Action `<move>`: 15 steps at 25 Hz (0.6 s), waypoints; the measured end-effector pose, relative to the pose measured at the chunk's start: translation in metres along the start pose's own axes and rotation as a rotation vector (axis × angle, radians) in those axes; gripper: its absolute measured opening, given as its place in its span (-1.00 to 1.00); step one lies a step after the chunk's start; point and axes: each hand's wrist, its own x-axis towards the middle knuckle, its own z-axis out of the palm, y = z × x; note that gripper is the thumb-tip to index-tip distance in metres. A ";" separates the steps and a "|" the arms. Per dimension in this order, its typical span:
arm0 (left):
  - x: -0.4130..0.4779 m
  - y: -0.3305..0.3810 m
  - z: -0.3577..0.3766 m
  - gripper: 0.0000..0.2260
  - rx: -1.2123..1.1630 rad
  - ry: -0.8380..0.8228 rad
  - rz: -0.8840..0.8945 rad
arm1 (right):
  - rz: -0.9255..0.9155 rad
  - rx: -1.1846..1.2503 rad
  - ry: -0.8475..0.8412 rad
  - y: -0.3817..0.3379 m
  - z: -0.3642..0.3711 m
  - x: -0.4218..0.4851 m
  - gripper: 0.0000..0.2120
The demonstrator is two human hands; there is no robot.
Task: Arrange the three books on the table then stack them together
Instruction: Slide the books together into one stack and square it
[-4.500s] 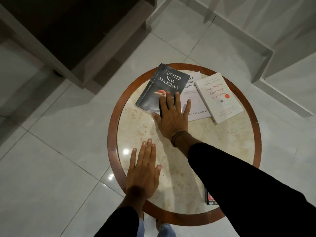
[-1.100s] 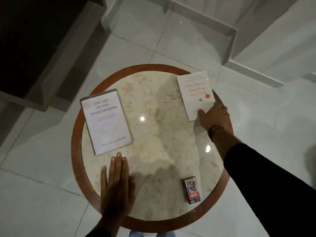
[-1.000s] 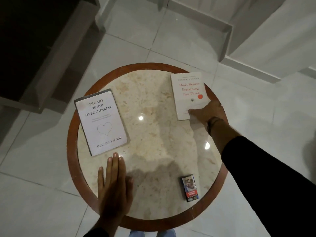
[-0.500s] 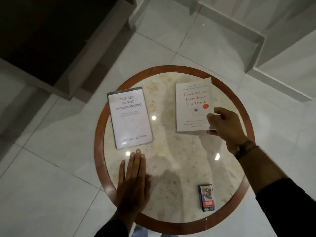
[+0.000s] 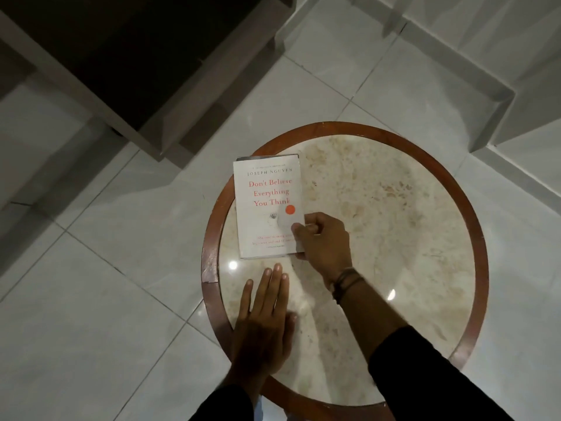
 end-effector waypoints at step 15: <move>0.164 -0.014 -0.118 -0.50 -0.558 -0.139 -0.914 | 0.021 -0.511 0.116 -0.022 0.032 0.026 -0.42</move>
